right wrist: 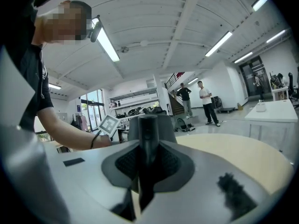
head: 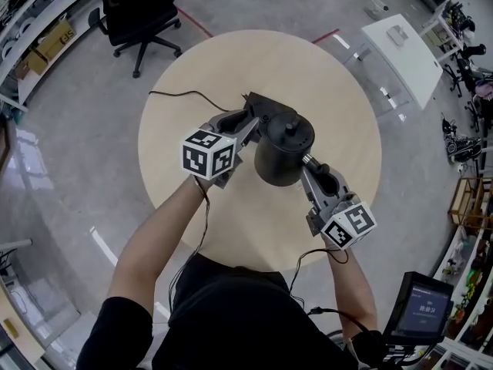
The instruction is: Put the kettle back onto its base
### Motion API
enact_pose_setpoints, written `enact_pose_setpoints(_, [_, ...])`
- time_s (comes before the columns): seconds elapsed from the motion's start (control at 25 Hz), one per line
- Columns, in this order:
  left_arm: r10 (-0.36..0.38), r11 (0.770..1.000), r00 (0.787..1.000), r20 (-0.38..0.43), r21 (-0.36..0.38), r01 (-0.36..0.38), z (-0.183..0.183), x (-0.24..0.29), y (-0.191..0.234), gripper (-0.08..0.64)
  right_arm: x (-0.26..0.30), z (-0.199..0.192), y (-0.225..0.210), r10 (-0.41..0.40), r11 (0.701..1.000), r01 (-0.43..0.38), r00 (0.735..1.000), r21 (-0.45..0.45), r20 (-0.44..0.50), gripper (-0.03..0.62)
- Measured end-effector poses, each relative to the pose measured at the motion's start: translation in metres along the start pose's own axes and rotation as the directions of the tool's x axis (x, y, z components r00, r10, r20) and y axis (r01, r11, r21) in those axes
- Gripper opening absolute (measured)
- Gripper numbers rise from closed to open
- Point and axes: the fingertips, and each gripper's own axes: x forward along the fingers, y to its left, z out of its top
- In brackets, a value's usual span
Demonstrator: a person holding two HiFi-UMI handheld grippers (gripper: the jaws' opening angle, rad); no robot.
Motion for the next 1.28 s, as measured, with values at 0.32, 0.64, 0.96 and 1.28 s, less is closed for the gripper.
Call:
enact_pose_setpoints(0.32, [-0.02,1.0,1.0,0.01,0.005,0.02,0.012,-0.001,0.004,0.038,0.007,-0.005,0.0,0.05,0.999,-0.05,0.999,0.003,0.008,0.063])
enact_pose_setpoints(0.64, [0.004,0.999,1.0,0.028,0.045,-0.005,0.022,0.012,0.014,0.037,0.02,-0.017,-0.024,0.094,0.99,-0.102,0.992,-0.097,-0.083,0.063])
enact_pose_setpoints(0.96, [0.029,0.996,1.0,0.014,0.088,-0.03,0.033,0.036,0.036,0.037,0.046,-0.027,-0.057,0.117,0.983,-0.137,0.981,-0.125,-0.157,0.063])
enact_pose_setpoints(1.28, [0.04,0.993,0.999,-0.008,0.112,-0.039,0.026,0.064,0.058,0.037,0.067,-0.045,-0.09,0.122,0.97,-0.17,0.958,-0.171,-0.258,0.064])
